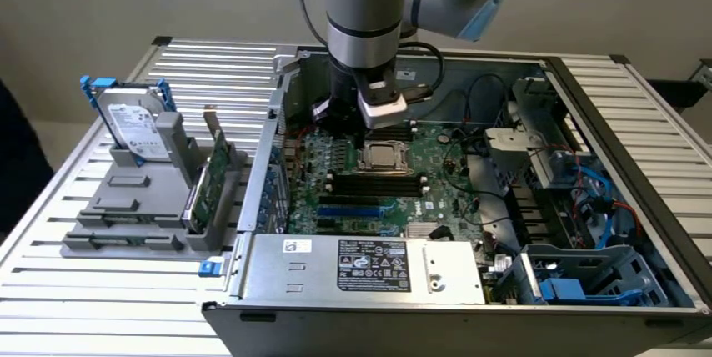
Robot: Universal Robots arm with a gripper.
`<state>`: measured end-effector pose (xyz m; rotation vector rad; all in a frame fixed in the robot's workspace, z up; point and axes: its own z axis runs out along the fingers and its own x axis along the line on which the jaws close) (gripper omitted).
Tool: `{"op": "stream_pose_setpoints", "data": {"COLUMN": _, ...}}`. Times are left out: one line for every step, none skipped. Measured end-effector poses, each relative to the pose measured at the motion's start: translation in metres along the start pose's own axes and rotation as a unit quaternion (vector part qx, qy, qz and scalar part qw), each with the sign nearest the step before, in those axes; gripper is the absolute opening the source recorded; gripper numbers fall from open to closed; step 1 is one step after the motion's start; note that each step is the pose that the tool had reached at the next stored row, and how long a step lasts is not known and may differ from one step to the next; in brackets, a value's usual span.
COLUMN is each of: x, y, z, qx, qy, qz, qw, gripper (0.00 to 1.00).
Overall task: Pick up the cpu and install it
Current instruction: 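Install the second cpu locking lever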
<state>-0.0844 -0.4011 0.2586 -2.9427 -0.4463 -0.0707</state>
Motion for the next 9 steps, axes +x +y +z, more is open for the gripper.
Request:
{"op": "stream_pose_setpoints", "data": {"x": 0.0, "y": 0.0, "z": 0.0, "qx": 0.0002, "qy": -0.0004, "qz": -0.003, "qw": 1.0, "gripper": 0.11}}
{"op": "stream_pose_setpoints", "data": {"x": 0.0, "y": 0.0, "z": 0.0, "qx": 0.0003, "qy": -0.0007, "qz": -0.005, "qw": 1.0, "gripper": 0.11}}
{"op": "stream_pose_setpoints", "data": {"x": 0.0, "y": 0.0, "z": 0.0, "qx": 0.0004, "qy": -0.001, "qz": -0.006, "qw": 1.0, "gripper": 0.11}}
{"op": "stream_pose_setpoints", "data": {"x": 0.0, "y": 0.0, "z": 0.0, "qx": 0.0005, "qy": -0.001, "qz": -0.007, "qw": 1.0, "gripper": 0.11}}
{"op": "stream_pose_setpoints", "data": {"x": 0.0, "y": 0.0, "z": 0.0, "qx": 0.0005, "qy": -0.0011, "qz": -0.007, "qw": 1.0, "gripper": 0.11}}
{"op": "stream_pose_setpoints", "data": {"x": 0.0, "y": 0.0, "z": 0.0, "qx": 0.0005, "qy": -0.0011, "qz": -0.007, "qw": 1.0, "gripper": 0.11}}
{"op": "stream_pose_setpoints", "data": {"x": 0.0, "y": 0.0, "z": 0.0, "qx": 0.0005, "qy": -0.0011, "qz": -0.007, "qw": 1.0, "gripper": 0.11}}
{"op": "stream_pose_setpoints", "data": {"x": 0.0, "y": 0.0, "z": 0.0, "qx": 0.0005, "qy": -0.0011, "qz": -0.007, "qw": 1.0, "gripper": 0.11}}
{"op": "stream_pose_setpoints", "data": {"x": 0.0, "y": 0.0, "z": 0.0, "qx": 0.0005, "qy": -0.0011, "qz": -0.007, "qw": 1.0, "gripper": 0.11}}
